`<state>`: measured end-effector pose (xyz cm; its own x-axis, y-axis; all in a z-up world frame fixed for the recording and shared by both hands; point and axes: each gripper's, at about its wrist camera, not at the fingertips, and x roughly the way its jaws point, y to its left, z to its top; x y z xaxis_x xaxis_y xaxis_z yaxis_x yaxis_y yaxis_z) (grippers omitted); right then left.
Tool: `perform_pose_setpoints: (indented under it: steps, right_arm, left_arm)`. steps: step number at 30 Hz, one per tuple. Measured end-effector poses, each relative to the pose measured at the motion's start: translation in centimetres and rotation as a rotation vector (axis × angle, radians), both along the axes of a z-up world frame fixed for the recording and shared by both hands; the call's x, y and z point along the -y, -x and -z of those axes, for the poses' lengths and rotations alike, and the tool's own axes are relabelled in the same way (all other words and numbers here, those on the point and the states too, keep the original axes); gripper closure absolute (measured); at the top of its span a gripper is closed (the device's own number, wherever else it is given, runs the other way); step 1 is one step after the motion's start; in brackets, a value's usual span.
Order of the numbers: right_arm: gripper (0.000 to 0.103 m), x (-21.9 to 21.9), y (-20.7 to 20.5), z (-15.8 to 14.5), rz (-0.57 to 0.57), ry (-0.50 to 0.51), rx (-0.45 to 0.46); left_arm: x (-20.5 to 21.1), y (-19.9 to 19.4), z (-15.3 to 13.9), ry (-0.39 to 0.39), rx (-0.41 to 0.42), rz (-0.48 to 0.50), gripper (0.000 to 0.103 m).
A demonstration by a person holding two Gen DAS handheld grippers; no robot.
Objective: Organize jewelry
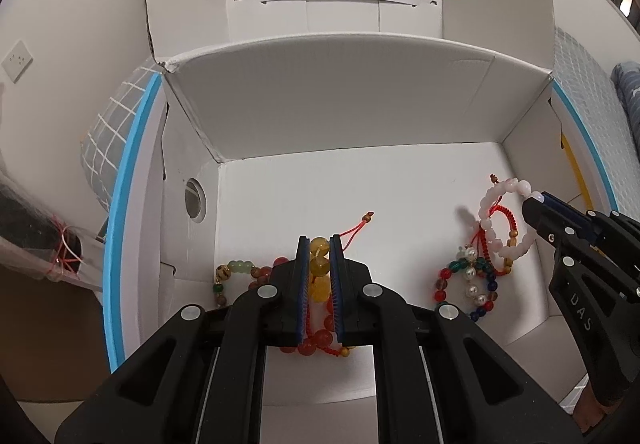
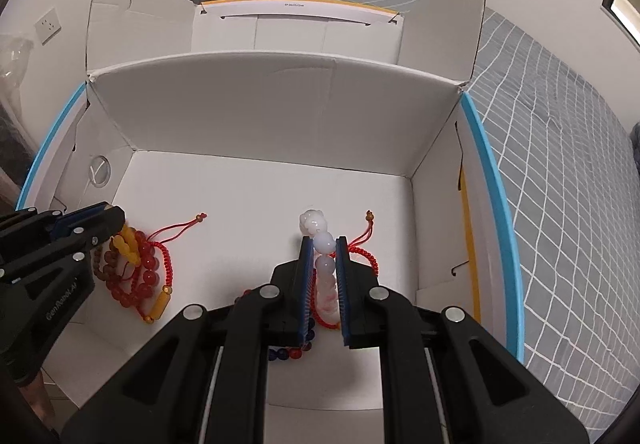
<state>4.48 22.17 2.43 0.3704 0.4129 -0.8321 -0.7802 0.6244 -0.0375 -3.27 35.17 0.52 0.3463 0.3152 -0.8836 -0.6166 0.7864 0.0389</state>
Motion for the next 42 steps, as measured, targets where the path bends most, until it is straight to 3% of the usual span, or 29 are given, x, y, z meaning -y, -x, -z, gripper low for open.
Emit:
perform_pose_setpoints:
  steps: [4,6,8,11,18,23,26,30,42]
  right_arm:
    - [0.092,0.3,0.2,-0.6,0.008,-0.017,0.025]
    - [0.090,0.6,0.5,-1.3,0.008,-0.035,0.030]
    - [0.069,1.3,0.8,-2.3,0.017,-0.066,0.048]
    - [0.052,3.1,1.6,-4.2,0.042,-0.124,0.085]
    - [0.028,7.3,4.1,-7.7,0.068,-0.235,0.163]
    - [0.012,10.2,6.0,-8.6,0.076,-0.292,0.184]
    - [0.009,11.6,7.2,-8.4,0.082,-0.309,0.193]
    - [0.009,13.1,8.5,-7.7,0.092,-0.323,0.204]
    - [0.009,15.4,9.7,-5.1,0.125,-0.303,0.157]
  left_arm:
    - [0.6,0.5,-0.8,-0.012,0.015,-0.010,0.086]
    - [1.1,1.0,-1.7,-0.028,0.034,-0.018,0.072]
    - [1.6,1.8,-3.0,-0.051,0.065,-0.027,0.059]
    - [2.5,3.5,-5.3,-0.096,0.131,-0.049,0.033]
    - [5.9,7.7,-9.3,-0.179,0.268,-0.052,0.010]
    - [7.7,10.2,-9.6,-0.201,0.312,-0.055,0.006]
    - [8.2,11.5,-8.7,-0.209,0.311,-0.060,0.006]
    - [9.3,12.5,-7.5,-0.271,0.291,-0.079,0.006]
    - [10.8,14.3,-5.1,-0.200,0.329,-0.028,0.006]
